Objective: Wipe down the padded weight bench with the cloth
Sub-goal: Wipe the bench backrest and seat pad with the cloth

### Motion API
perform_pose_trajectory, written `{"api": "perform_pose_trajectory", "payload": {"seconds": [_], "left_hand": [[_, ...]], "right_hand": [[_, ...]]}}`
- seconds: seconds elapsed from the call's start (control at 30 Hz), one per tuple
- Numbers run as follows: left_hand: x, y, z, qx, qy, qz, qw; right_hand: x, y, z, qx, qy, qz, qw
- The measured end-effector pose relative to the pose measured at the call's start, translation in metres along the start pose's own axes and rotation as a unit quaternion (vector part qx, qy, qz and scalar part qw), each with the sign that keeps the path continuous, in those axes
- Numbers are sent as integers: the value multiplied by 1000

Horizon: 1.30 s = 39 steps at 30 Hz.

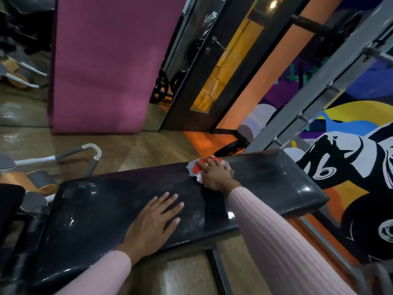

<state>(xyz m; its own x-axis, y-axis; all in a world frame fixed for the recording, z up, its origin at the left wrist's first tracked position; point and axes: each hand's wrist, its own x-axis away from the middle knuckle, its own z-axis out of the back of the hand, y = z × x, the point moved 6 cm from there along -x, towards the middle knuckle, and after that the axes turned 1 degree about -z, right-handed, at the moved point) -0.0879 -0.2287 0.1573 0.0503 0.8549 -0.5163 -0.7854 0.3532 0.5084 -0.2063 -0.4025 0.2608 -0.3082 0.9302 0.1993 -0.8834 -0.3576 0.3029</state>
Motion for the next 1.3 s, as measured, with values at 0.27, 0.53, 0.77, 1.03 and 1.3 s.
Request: {"api": "perform_pose_trajectory", "payload": {"seconds": [0.27, 0.53, 0.77, 1.03, 1.3], "left_hand": [[0, -1, 0, 16, 2, 0, 1000], [0, 0, 0, 14, 2, 0, 1000], [1, 0, 0, 26, 14, -1, 1000], [0, 0, 0, 23, 20, -6, 1000], [1, -1, -3, 24, 14, -3, 1000]], "right_hand": [[50, 9, -10, 23, 18, 96, 995], [6, -30, -9, 21, 2, 49, 999], [28, 22, 0, 21, -12, 55, 998], [14, -37, -13, 24, 21, 75, 997], [19, 14, -5, 20, 21, 17, 999]]}}
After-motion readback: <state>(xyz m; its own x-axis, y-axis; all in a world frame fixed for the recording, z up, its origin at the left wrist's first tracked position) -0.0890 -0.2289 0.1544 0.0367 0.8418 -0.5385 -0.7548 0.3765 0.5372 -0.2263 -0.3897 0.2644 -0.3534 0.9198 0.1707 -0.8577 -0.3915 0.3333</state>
